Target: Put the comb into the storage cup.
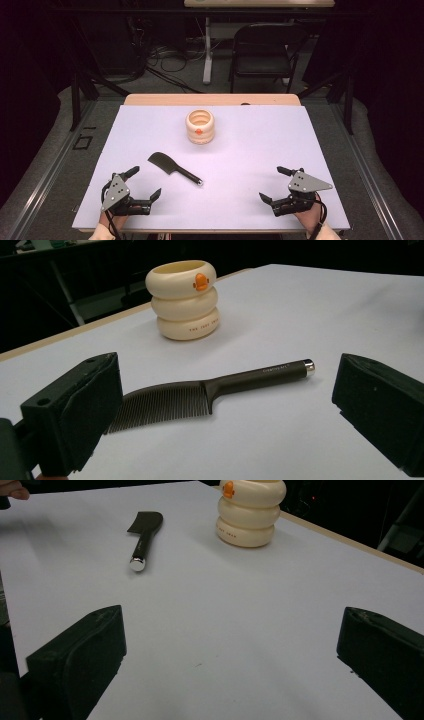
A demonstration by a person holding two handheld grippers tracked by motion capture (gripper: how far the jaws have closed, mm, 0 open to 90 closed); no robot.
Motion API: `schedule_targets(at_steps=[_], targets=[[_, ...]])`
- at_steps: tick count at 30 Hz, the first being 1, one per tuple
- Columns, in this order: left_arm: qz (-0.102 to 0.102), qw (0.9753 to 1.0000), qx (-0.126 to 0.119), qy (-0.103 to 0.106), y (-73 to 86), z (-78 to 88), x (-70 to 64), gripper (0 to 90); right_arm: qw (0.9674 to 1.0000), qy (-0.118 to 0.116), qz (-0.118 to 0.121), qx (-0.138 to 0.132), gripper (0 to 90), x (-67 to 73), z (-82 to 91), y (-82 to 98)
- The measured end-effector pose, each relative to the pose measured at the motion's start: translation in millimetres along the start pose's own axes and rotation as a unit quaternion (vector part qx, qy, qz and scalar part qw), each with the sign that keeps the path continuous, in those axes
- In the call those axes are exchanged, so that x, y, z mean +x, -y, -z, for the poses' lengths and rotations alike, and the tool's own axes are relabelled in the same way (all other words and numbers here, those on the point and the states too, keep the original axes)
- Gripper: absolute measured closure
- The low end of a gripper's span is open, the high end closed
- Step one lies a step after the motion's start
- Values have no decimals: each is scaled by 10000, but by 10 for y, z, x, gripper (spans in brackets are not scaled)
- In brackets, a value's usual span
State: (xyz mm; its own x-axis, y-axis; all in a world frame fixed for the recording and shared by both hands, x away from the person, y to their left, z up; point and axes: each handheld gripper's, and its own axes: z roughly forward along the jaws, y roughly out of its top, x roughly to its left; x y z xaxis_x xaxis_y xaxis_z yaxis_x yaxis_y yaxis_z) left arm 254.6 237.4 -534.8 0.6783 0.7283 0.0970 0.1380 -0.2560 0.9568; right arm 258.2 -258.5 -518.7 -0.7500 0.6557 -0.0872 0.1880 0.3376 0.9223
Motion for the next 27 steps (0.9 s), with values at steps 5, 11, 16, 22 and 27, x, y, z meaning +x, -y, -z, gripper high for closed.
schedule_targets(at_steps=[5, 11, 16, 22, 27], targets=[[-9, 10000, 32, -8, -19, -19, -13, 1, 10000, -5, -7, 20, 0, -6, -7, 4], [-33, 9999, 119, 40, -43, -86, -44, 1, 10000, -12, -26, 39, 0, -8, -20, 9], [-16, 9998, 184, 38, -59, -142, -46, 1, 10000, -15, -27, 43, 0, -9, -17, 8], [-7, 9997, 257, -2, -95, -198, -62, 1, 10000, -7, -25, 43, 0, -9, -17, 7], [41, 9995, 307, -21, -121, -262, -66, 1, 10000, -18, -41, 56, 0, -14, -27, 11]])
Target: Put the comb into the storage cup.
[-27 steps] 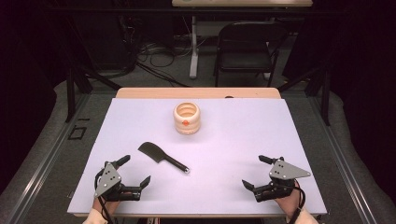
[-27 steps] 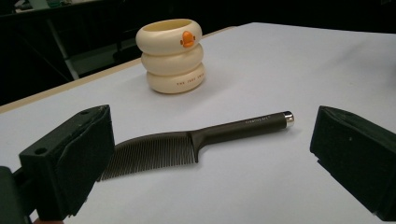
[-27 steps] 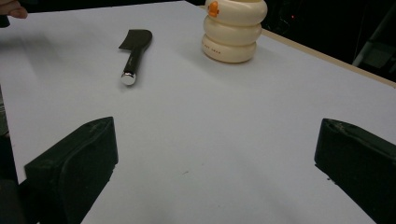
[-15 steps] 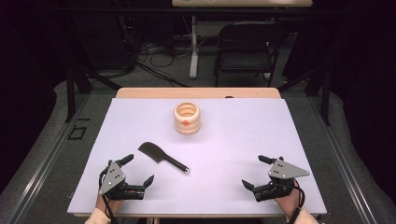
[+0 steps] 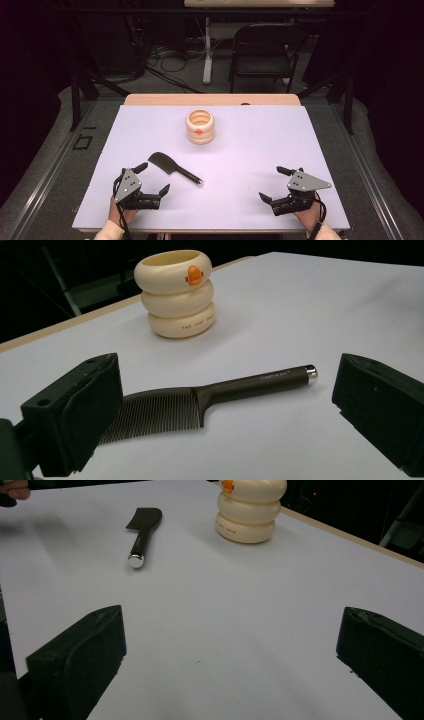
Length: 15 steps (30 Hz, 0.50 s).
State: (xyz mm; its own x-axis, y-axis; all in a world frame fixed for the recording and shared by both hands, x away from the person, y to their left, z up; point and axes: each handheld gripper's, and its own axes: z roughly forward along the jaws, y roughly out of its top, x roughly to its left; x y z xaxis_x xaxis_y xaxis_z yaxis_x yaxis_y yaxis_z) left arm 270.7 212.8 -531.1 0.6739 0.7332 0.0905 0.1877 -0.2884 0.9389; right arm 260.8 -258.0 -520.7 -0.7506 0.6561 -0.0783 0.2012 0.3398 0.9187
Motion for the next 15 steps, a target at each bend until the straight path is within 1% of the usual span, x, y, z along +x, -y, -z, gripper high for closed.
schedule_targets(at_steps=[1, 4, 5, 10, 15], targets=[[31, 10000, 11, -3, -7, -17, -4, 1, 10000, -4, 14, 9, 0, -4, -1, -1], [19, 10000, 37, 22, -21, -53, -10, 1, 10000, -2, 21, 16, 0, -3, -2, -1], [34, 10000, 79, 43, -35, -96, -29, 1, 10000, 1, 12, 15, 0, -2, -1, -1], [14, 9999, 85, 81, -66, -164, -56, 1, 10000, 2, 10, 6, 0, -1, 1, 1], [79, 9997, 149, 169, -115, -301, -78, 1, 10000, -5, -1, 27, 0, -4, -1, 2]])
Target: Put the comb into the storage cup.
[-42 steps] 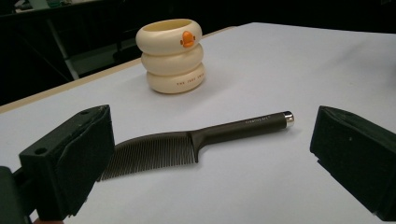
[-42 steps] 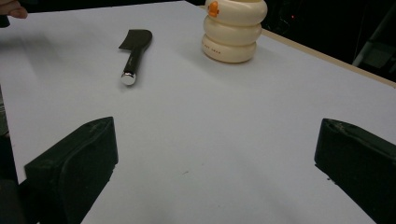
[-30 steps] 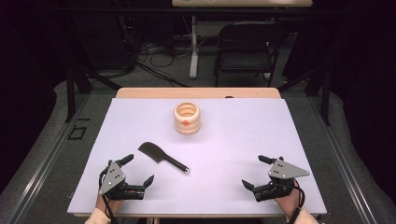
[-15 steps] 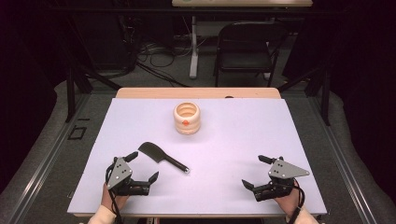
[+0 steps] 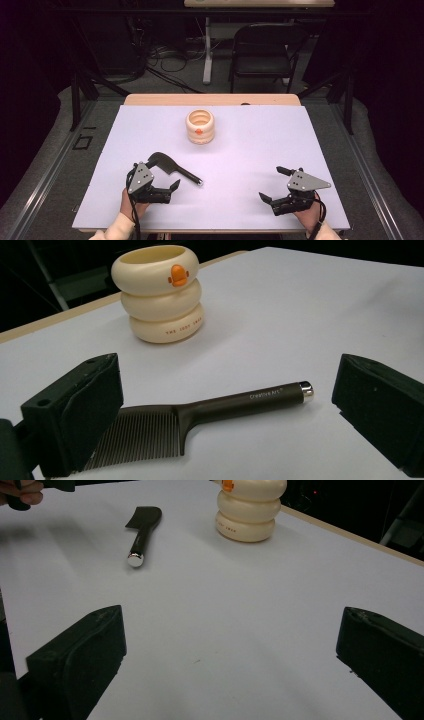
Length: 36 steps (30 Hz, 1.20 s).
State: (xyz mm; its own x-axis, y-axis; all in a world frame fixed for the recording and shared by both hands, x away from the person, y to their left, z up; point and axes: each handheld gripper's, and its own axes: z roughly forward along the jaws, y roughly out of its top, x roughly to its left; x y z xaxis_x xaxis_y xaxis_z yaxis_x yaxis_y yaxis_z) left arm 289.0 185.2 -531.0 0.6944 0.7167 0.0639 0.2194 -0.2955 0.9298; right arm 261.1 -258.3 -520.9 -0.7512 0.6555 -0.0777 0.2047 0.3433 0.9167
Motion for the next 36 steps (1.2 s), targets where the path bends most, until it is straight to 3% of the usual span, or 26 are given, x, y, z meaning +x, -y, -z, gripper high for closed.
schedule_targets(at_steps=[12, 36], targets=[[4, 9999, 105, 78, -82, -198, -31, 2, 10000, -3, -19, 12, 0, -5, 1, 4], [52, 9981, 549, 265, -170, -556, -141, 16, 10000, -14, -25, 27, 0, -15, -7, 12]])
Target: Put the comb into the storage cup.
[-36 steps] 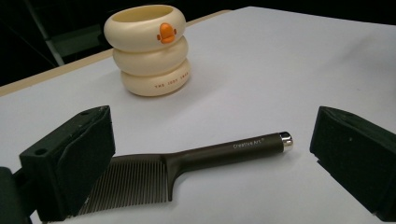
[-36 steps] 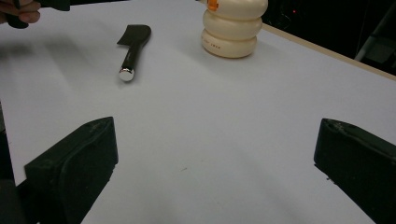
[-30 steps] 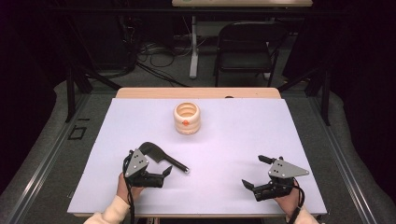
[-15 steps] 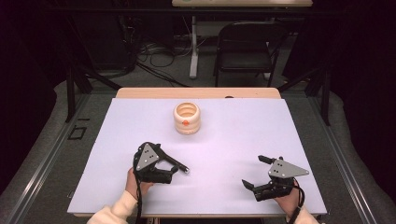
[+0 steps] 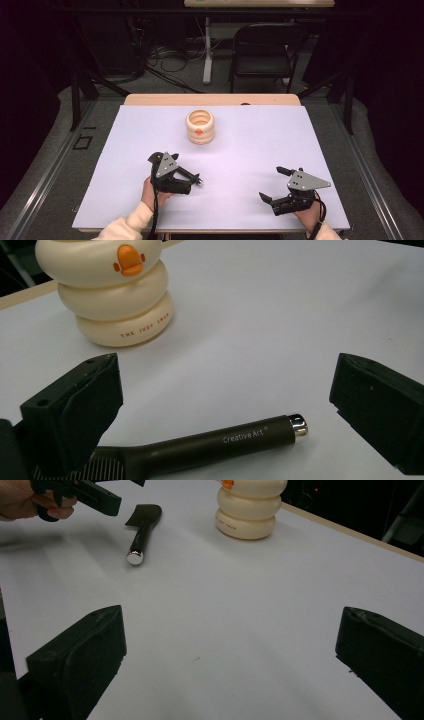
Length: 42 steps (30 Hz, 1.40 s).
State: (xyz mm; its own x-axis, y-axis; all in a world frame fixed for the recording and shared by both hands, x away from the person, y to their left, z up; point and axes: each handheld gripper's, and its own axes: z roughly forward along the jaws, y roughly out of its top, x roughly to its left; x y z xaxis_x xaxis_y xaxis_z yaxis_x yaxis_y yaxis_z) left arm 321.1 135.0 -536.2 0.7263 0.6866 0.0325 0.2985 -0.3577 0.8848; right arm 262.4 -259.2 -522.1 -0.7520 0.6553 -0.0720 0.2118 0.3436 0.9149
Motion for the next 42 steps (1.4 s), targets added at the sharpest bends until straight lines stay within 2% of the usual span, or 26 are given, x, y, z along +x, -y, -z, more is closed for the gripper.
schedule_targets(at_steps=[3, 5, 7, 12, 21, 23, 28, 34, 35, 42], targets=[[-16, 10000, 36, 28, -10, -26, -14, 86, 10000, 3, 6, 8, 0, 0, 1, -1], [-59, 9999, 76, 61, -16, -41, -18, 166, 10000, 2, 7, -2, 0, 0, -1, 0], [-53, 9999, 97, 64, -16, -53, -26, 194, 10000, -1, 4, 1, 0, 0, -1, 0], [-50, 9998, 131, 137, -23, -85, -37, 367, 10000, 1, 15, 5, 0, -1, -2, 0], [-15, 9985, 322, 438, -20, -186, -84, 670, 10000, -1, 0, 30, 0, -1, -1, 2], [-5, 9978, 361, 553, -17, -210, -92, 734, 10000, -3, 3, 29, 0, -1, -2, 2], [-10, 9963, 507, 691, -13, -261, -117, 875, 10000, -8, 2, 35, 0, -3, -3, 4], [10, 9948, 634, 795, -7, -306, -144, 897, 10000, -17, -3, 50, 0, -3, -4, 5], [-20, 9942, 722, 801, -8, -319, -152, 898, 10000, -21, -9, 51, 0, -2, -4, 5], [-6, 9919, 938, 858, 3, -350, -157, 899, 10000, -19, -9, 58, 0, -3, -4, 7]])
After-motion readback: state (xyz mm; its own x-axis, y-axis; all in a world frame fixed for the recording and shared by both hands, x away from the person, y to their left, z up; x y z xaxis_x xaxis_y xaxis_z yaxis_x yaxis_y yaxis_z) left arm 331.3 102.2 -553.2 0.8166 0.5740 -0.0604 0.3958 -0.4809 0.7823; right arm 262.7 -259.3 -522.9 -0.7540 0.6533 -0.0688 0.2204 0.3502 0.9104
